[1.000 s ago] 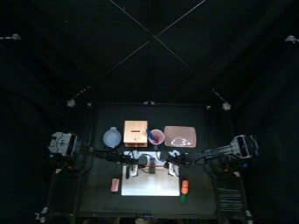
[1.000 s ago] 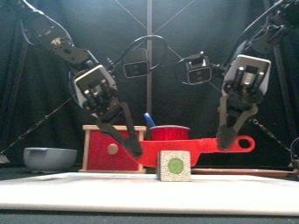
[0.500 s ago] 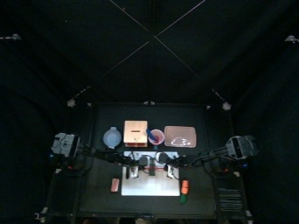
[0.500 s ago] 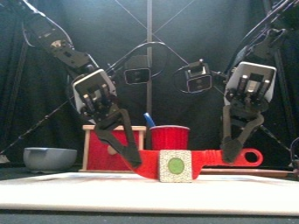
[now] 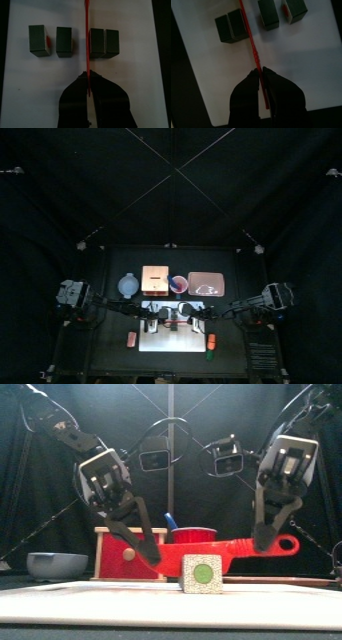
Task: Place sushi on board then cut the sushi with the knife then place the pieces on the plate
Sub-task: Cut the sushi into 4 pieces
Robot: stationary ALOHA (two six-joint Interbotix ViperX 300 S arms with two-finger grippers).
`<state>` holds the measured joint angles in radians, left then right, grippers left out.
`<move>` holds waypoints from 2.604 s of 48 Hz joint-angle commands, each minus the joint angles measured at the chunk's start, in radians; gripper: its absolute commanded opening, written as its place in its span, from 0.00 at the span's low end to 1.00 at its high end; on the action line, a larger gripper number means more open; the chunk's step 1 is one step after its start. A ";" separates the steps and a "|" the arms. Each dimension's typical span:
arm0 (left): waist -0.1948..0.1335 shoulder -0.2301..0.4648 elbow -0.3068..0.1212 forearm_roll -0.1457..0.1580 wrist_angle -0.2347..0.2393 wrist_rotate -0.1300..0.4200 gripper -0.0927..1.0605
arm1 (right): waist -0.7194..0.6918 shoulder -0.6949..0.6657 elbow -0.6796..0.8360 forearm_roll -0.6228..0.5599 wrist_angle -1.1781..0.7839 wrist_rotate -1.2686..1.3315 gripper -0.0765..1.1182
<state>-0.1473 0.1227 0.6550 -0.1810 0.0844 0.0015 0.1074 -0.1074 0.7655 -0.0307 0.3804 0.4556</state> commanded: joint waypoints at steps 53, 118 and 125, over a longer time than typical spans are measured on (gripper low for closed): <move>-0.052 -0.055 -0.018 -0.014 0.020 -0.005 0.40 | 0.049 -0.041 -0.015 0.060 -0.002 0.011 0.33; -0.101 0.040 -0.020 -0.114 0.018 -0.005 0.40 | 0.130 0.083 -0.023 0.155 -0.003 0.011 0.33; -0.107 0.035 -0.020 -0.121 0.015 -0.005 0.40 | 0.137 0.080 -0.028 0.153 -0.003 0.011 0.33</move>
<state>-0.2362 0.1764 0.6305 -0.2991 0.0951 -0.0015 0.2362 -0.0077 0.7378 0.1197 0.3697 0.4587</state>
